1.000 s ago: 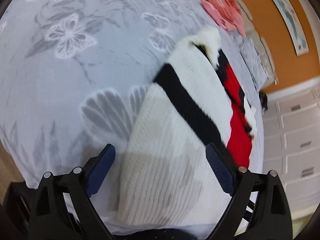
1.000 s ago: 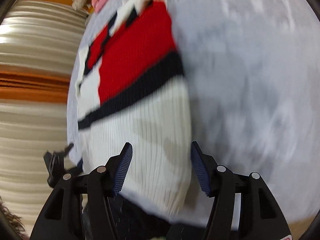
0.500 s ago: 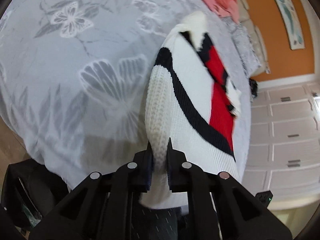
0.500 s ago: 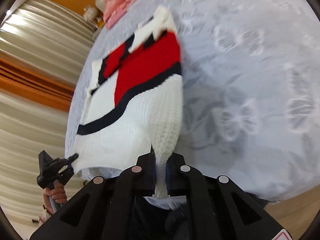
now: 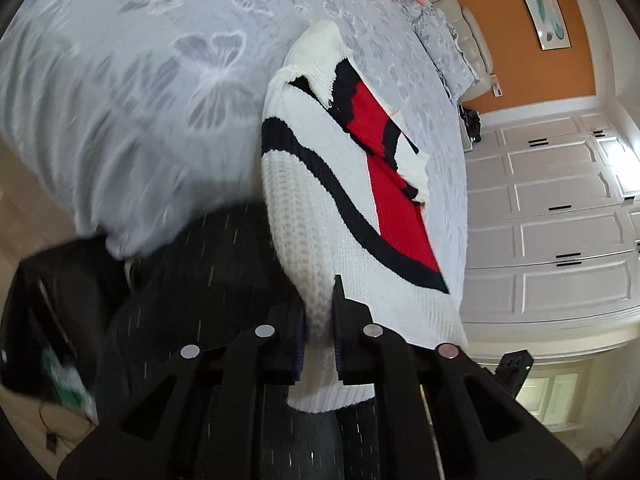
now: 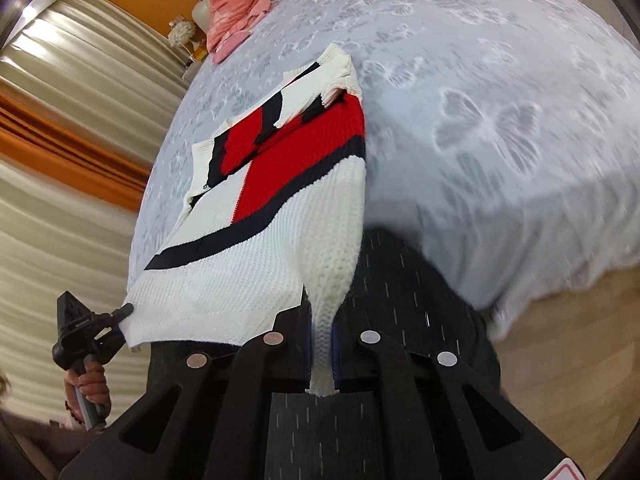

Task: Fold small clothes

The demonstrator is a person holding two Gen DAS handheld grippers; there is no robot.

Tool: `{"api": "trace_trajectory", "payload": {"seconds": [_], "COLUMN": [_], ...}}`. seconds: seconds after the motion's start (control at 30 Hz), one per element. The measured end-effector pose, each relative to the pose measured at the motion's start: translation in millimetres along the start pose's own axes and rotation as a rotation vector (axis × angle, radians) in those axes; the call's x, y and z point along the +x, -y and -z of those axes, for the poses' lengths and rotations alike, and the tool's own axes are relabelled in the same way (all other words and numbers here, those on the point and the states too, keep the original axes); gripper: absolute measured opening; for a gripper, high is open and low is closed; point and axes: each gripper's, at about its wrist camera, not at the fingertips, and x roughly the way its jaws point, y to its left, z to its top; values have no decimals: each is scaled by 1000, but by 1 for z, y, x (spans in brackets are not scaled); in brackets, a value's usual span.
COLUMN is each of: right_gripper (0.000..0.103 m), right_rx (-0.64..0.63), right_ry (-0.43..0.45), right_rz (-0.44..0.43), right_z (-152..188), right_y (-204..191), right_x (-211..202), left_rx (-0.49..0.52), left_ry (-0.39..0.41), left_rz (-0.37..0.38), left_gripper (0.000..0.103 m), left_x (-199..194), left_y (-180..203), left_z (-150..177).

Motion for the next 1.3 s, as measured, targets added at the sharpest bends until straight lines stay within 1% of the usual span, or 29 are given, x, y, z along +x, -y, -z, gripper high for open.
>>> {"api": "trace_trajectory", "payload": {"seconds": [0.13, 0.2, 0.23, 0.3, 0.4, 0.43, 0.47, 0.53, 0.57, 0.6, 0.63, 0.73, 0.77, 0.8, 0.83, 0.87, 0.9, 0.93, 0.97, 1.0, 1.03, 1.07, 1.1, 1.13, 1.17, 1.2, 1.23, 1.3], "right_gripper": [6, 6, 6, 6, 6, 6, 6, 6, 7, 7, 7, 9, 14, 14, 15, 21, 25, 40, 50, 60, 64, 67, 68, 68, 68, 68, 68, 68], "right_rx": [25, 39, 36, 8, -17, -27, -35, -9, 5, 17, 46, 115, 128, 141, 141, 132, 128, 128, 121, 103, 82, 55, 29, 4, -31, -47, -74, -116], "right_ry": [6, 30, 50, 103, 182, 201, 220, 209, 204, 188, 180, 108, 86, 61, 58, 56, 63, 74, 105, 140, 175, 215, 235, 239, 224, 209, 179, 131], "right_rz": [-24, -60, -89, -132, -203, -207, -206, -213, -206, -201, -171, -160, -157, -127, -99, -62, -45, -45, -61, -73, -74, -65, -50, -29, 21, 44, 70, 123], "right_z": [27, 26, 21, -4, -65, -87, -118, -162, -178, -195, -215, -253, -261, -270, -274, -279, -282, -283, -282, -279, -274, -266, -259, -252, -243, -241, -237, -233], "right_y": [1, -5, -10, -22, -36, -37, -40, -38, -38, -36, -30, -14, -11, -8, -7, -7, -7, -7, -8, -9, -10, -10, -10, -9, -8, -8, -8, -10], "right_x": [-31, -44, -51, -58, -51, -44, -28, 5, 20, 37, 62, 126, 143, 163, 170, 178, 180, 178, 169, 157, 146, 133, 125, 121, 123, 126, 133, 151], "left_rx": [-46, -78, -72, -19, 89, 122, 163, 208, 212, 207, 195, 154, 139, 106, 76, 27, -3, -21, -39, -34, -3, 33, 85, 138, 207, 260, 316, 454], "left_ry": [16, 38, 50, 83, 126, 142, 178, 208, 226, 224, 226, 228, 221, 211, 205, 200, 212, 231, 268, 299, 322, 332, 339, 342, 334, 315, 286, 205], "left_rz": [17, 44, 51, 68, 66, 58, 15, -20, -45, -64, -84, -193, -210, -224, -233, -240, -227, -222, -210, -193, -178, -174, -180, -188, -212, -238, -267, -328], "left_gripper": [10, 10, 10, 10, 10, 10, 10, 11, 11, 11, 11, 12, 13, 18, 21, 21, 25, 34, 41, 52, 58, 61, 67, 76, 81, 86, 86, 86], "left_x": [-24, -34, -37, -38, -22, -16, -5, 16, 33, 48, 61, 118, 133, 147, 155, 164, 166, 163, 155, 145, 134, 127, 121, 117, 118, 123, 132, 163], "left_y": [-2, 2, 7, 27, 64, 74, 89, 106, 112, 115, 114, 101, 95, 87, 79, 68, 61, 57, 52, 50, 50, 52, 54, 58, 62, 66, 68, 76], "left_z": [26, 27, 25, 3, -47, -62, -84, -117, -139, -158, -170, -217, -227, -237, -243, -250, -254, -254, -253, -249, -244, -240, -234, -226, -218, -213, -210, -203]}}
